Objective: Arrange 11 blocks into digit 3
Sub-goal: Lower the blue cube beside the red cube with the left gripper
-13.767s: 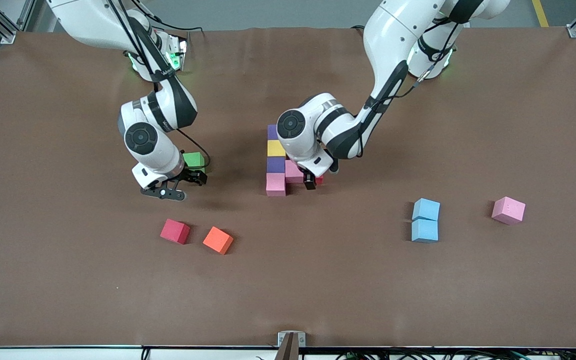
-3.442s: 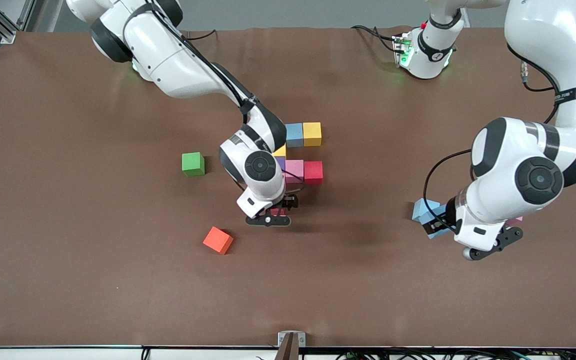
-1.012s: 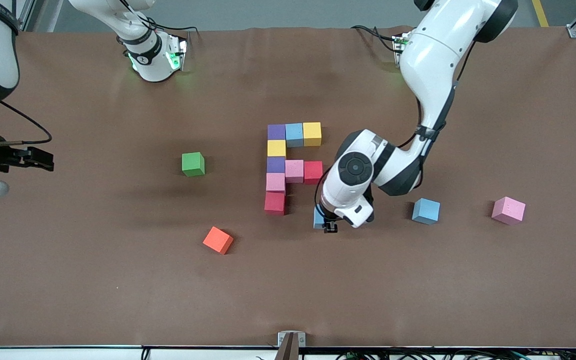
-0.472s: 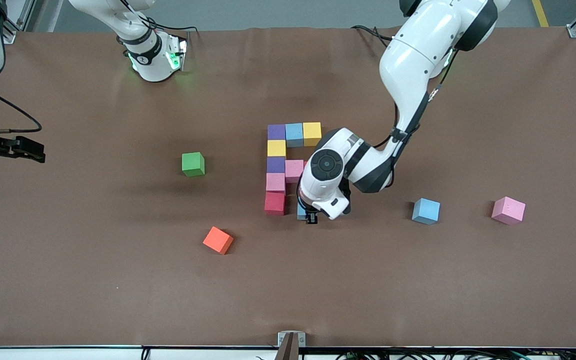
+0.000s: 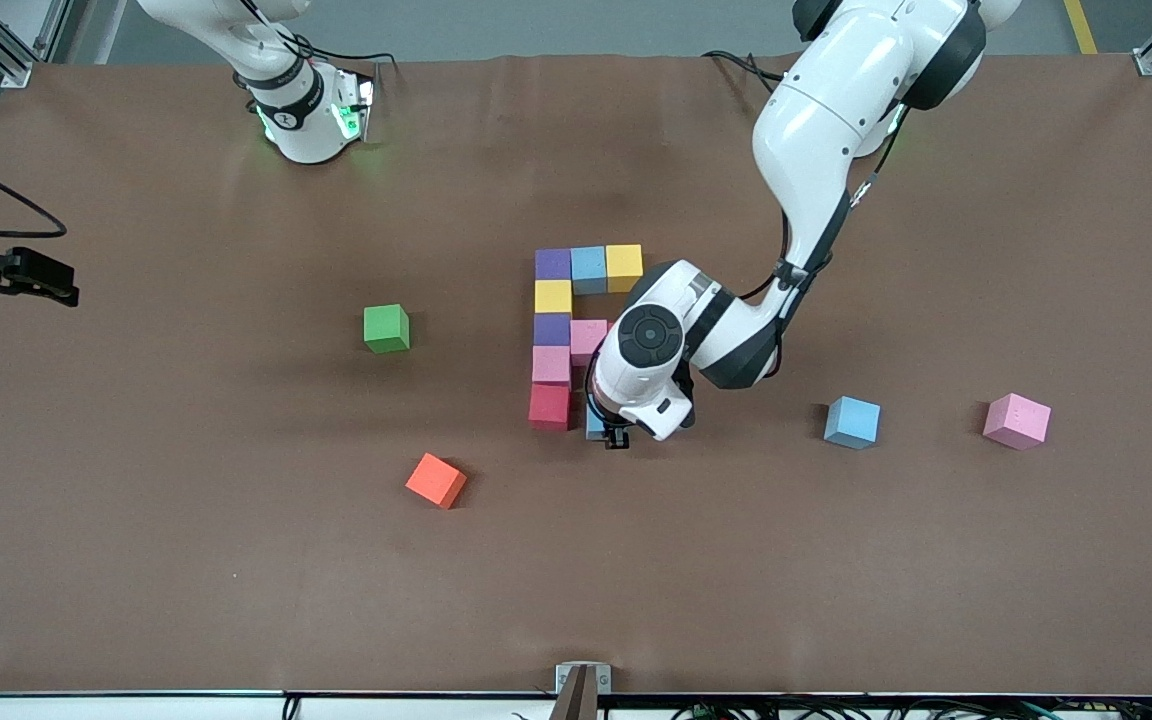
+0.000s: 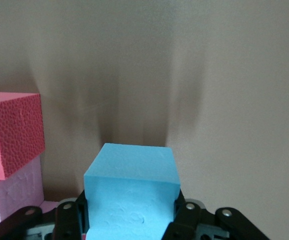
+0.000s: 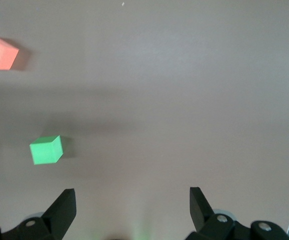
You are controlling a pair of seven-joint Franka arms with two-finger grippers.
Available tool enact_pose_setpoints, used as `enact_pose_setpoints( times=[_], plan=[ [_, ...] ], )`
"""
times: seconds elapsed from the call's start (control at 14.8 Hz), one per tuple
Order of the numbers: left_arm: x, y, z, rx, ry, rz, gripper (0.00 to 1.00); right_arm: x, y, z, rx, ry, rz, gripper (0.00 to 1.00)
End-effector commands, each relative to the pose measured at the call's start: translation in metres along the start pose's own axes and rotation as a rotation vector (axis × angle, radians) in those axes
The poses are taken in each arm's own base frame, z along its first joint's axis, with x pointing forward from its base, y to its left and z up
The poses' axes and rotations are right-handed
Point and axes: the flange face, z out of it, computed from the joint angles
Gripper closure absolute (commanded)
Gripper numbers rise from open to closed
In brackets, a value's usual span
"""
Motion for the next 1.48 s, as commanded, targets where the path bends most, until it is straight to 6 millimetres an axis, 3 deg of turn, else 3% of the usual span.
enact_pose_setpoints(
  times=[0.0,0.61,1.21,1.42],
  plan=[
    [-0.010,0.001,0.005,0.006,-0.001,-0.025,0.95,-0.005,0.007,0.000,0.099,-0.009,0.005,0.00],
    [-0.021,-0.010,0.023,0.012,0.006,-0.043,0.95,-0.017,0.010,-0.015,0.070,0.022,0.002,0.00],
    [-0.030,-0.020,0.037,-0.015,0.024,-0.043,0.95,-0.029,-0.006,-0.026,0.044,0.019,-0.025,0.00],
    [-0.033,-0.021,0.038,-0.030,0.016,-0.036,0.94,-0.047,-0.005,-0.025,0.040,0.052,-0.020,0.00]
  ],
)
